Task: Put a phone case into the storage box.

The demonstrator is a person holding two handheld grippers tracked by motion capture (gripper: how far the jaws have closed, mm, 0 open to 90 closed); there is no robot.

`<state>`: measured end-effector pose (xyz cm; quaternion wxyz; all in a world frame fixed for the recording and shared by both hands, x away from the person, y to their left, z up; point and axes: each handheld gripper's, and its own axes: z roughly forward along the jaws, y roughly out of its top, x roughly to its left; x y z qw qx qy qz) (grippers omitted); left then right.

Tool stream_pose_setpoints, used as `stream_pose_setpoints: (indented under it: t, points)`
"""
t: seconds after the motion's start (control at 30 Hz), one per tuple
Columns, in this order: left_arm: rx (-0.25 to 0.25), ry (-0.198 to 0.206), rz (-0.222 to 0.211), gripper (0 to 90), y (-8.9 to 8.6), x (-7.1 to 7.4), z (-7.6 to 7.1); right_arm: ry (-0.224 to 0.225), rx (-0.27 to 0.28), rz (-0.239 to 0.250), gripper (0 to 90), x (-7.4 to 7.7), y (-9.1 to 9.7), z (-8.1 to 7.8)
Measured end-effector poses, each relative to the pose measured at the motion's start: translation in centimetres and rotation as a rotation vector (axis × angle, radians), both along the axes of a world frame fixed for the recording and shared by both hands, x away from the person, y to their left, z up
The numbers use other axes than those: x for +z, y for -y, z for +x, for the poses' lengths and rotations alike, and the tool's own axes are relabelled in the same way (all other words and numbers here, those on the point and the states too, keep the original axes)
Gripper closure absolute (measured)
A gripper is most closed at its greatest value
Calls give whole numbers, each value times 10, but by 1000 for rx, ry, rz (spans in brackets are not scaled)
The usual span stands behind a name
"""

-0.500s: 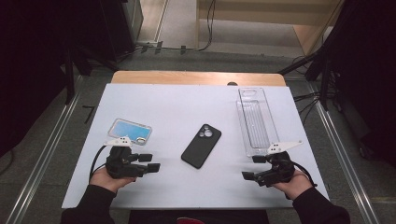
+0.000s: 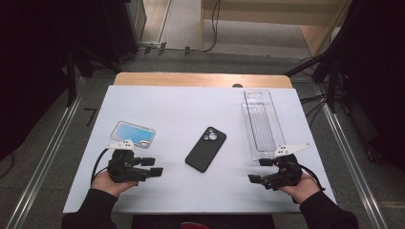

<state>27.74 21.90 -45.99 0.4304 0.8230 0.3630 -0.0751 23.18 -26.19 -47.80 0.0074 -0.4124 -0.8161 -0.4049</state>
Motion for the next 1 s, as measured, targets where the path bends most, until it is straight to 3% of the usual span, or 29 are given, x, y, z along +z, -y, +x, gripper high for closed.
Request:
stream_pose_setpoints:
  t: [0.4, 0.53, 1.0]
  points:
    - [-4, -8, 15, 348, 1, -1, 1, 3, -11, -6, 131, 0, 1, 1]
    - [0, -8, 37, 348, 1, -1, 1, 2, -10, -11, 131, 0, 1, 1]
    - [21, -6, 38, 348, -5, 1, 2, -1, -7, -16, 131, 0, 0, 0]
